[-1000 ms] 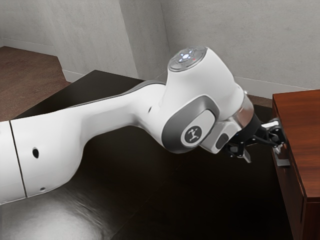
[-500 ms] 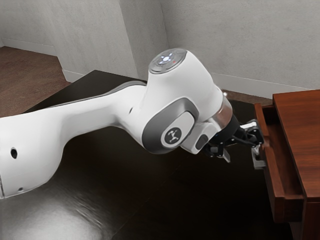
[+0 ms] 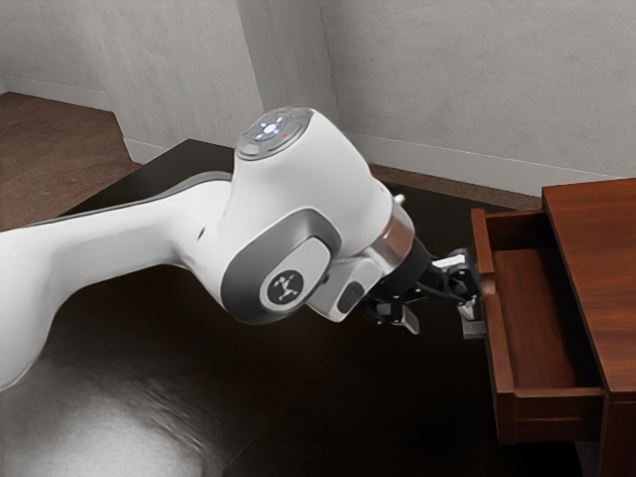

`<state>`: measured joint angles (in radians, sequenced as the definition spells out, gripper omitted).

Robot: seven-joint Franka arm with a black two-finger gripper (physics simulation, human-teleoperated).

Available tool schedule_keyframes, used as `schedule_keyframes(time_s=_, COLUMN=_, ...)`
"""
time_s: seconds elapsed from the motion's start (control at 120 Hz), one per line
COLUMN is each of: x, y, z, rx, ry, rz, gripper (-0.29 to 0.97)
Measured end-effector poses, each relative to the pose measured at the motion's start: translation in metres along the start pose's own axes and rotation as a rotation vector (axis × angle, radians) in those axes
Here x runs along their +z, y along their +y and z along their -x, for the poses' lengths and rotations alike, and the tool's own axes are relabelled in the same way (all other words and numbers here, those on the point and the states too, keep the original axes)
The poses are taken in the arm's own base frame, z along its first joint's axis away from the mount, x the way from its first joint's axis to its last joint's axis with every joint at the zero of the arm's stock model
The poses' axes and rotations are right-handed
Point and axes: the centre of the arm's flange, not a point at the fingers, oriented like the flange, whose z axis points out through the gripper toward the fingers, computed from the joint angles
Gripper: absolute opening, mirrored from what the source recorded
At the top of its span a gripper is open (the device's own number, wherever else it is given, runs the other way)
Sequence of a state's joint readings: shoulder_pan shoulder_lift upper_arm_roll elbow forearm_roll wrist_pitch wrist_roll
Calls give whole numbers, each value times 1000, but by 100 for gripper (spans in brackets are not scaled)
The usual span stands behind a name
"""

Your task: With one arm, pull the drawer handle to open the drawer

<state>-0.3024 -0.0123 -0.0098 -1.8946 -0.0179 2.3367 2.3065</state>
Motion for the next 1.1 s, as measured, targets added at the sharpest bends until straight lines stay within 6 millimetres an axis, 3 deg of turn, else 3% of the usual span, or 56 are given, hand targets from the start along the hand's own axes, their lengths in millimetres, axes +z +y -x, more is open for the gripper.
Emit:
schedule_keyframes(time_s=0.4, x=-5, y=22, z=13, rx=-34, ry=-11, rz=11, gripper=46)
schedule_keyframes(time_s=0.9, x=-21, y=64, z=11, rx=-31, ry=26, rz=-18, gripper=43)
schedule_keyframes(time_s=1.1, x=-16, y=84, z=12, rx=-40, ry=31, rz=-10, gripper=46)
